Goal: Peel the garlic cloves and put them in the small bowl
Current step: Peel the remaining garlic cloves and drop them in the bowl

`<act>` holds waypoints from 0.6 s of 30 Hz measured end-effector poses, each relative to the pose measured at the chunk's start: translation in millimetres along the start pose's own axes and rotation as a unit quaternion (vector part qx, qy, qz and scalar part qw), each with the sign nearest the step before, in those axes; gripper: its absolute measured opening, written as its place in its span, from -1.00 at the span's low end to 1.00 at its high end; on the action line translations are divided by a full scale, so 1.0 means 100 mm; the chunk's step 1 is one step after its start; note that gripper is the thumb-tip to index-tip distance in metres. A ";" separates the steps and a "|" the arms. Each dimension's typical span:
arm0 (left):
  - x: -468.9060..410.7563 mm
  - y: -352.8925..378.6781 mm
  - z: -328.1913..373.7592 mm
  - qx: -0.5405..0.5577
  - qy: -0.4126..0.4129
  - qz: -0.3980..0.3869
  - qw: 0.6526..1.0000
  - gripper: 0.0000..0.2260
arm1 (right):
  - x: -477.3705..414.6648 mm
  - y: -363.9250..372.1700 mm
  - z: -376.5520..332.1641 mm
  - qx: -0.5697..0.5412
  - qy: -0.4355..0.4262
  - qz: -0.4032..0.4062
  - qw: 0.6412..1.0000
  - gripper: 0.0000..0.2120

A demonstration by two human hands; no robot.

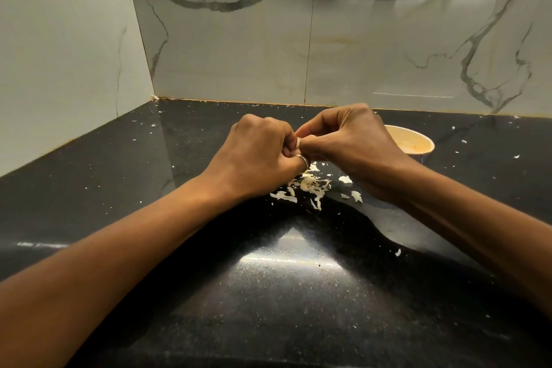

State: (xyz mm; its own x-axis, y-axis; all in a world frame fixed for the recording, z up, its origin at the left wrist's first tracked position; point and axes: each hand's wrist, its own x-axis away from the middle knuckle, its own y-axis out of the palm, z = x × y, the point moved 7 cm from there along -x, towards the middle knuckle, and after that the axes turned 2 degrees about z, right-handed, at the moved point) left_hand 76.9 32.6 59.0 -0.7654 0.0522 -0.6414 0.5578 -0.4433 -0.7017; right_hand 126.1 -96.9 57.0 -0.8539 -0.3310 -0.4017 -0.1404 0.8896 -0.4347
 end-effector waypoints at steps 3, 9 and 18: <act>0.01 0.01 0.05 -0.061 0.013 0.003 0.998 -0.71 | 0.01 0.02 0.01 0.008 0.002 0.007 1.000 -0.94; 0.02 0.04 0.08 -0.104 0.033 -0.011 0.994 -0.66 | 0.01 0.04 0.01 0.025 -0.007 0.004 1.000 -0.93; 0.04 0.04 0.13 -0.113 0.040 0.027 0.992 -0.83 | -0.01 0.07 0.06 -0.037 0.027 -0.006 0.999 -0.93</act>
State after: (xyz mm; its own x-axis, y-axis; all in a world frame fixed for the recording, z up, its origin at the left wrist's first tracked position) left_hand 72.2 19.9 58.1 -0.7095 0.1096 -0.6962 0.6618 -0.2361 -0.7116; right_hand 129.3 -91.9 49.3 -0.8775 -0.3261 -0.3515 -0.1858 0.9071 -0.3777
